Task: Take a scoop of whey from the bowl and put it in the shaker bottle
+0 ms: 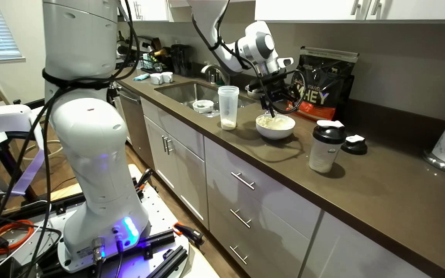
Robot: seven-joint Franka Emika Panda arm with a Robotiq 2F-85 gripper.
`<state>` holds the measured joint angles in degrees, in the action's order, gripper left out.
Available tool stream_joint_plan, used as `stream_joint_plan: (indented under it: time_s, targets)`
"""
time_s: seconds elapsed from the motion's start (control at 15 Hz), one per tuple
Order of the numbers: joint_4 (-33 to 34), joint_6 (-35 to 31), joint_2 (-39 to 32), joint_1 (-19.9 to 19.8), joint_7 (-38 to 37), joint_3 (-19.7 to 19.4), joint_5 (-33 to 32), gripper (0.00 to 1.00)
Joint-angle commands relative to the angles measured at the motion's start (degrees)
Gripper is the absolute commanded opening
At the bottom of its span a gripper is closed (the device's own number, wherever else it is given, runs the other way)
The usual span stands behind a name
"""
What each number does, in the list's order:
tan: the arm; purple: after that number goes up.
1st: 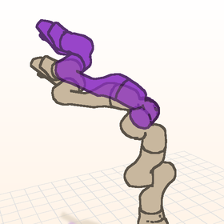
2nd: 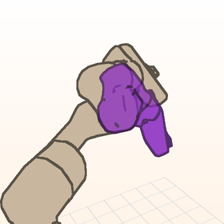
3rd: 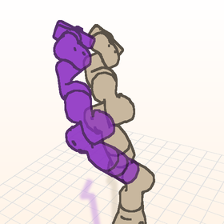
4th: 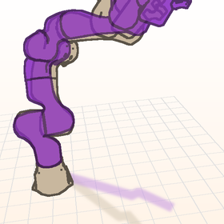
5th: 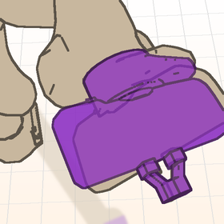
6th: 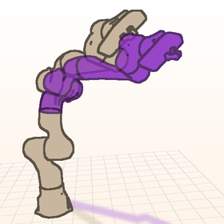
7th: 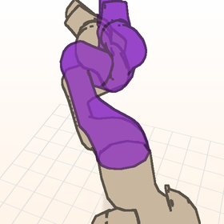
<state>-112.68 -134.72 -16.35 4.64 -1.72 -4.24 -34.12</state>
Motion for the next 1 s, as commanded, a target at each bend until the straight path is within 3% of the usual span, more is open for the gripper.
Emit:
stream_joint_plan:
  time_s: [0.0,0.47,0.73,0.93]
  targets:
    - [-0.4,-1.0,0.6,-0.5,-0.4,1.2,1.5,1.00]
    - [0.8,-4.0,-1.0,-0.5,-2.5,1.5,6.7,1.00]
    - [-0.2,-13.9,-1.8,0.5,-7.9,-1.2,0.9,1.00]
    - [-0.5,-16.0,-2.0,1.1,-9.3,-3.0,-3.1,1.00]
